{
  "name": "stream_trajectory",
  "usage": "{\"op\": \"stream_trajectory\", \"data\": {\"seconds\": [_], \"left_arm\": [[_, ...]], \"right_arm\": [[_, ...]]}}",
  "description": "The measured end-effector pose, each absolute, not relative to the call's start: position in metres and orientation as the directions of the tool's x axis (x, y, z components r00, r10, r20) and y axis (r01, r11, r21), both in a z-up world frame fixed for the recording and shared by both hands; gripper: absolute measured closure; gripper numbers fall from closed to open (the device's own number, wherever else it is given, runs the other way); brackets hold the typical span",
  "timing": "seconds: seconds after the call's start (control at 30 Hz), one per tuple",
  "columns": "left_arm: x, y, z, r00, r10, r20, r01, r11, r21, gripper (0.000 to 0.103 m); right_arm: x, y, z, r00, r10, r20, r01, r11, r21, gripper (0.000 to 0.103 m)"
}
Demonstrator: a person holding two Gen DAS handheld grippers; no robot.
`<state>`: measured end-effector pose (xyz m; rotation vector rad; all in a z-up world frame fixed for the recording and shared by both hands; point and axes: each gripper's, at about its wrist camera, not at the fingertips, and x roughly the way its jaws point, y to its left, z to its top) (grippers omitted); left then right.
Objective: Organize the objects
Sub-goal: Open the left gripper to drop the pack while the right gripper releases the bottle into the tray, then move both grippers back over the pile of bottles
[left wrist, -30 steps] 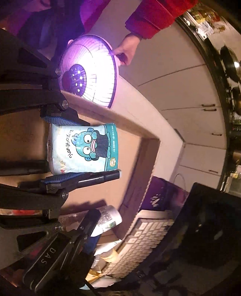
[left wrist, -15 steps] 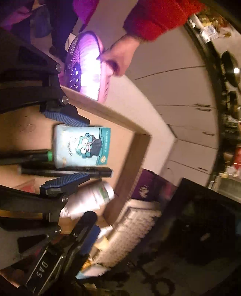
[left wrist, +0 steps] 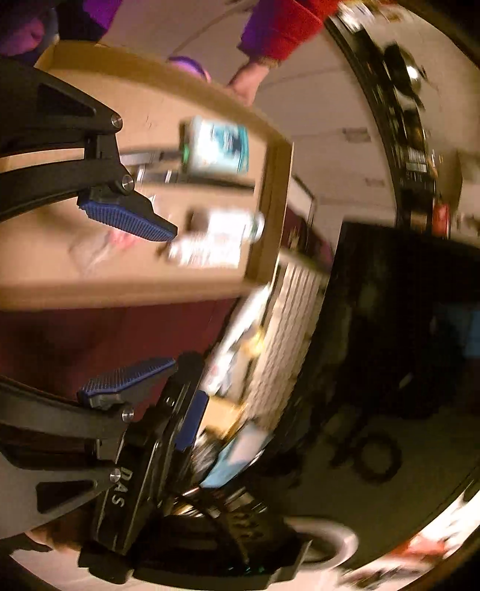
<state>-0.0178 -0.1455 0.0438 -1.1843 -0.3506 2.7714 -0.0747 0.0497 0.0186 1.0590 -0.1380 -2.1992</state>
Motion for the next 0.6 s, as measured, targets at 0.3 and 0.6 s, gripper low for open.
{"op": "stream_trajectory", "data": {"seconds": [0.3,0.6], "left_arm": [[-0.004,-0.083,0.034,-0.648,0.240,-0.723,-0.089,-0.967,-0.241,0.044],[0.008,-0.051,0.025,-0.619,0.235,-0.750,-0.109,-0.971,-0.214,0.044]], "right_arm": [[-0.067,0.130,-0.002,-0.489,-0.553,-0.675,0.412,-0.828,0.380,0.032],[-0.070,0.191,-0.020,-0.528,-0.491,-0.693,0.285,-0.871,0.400,0.032]]}}
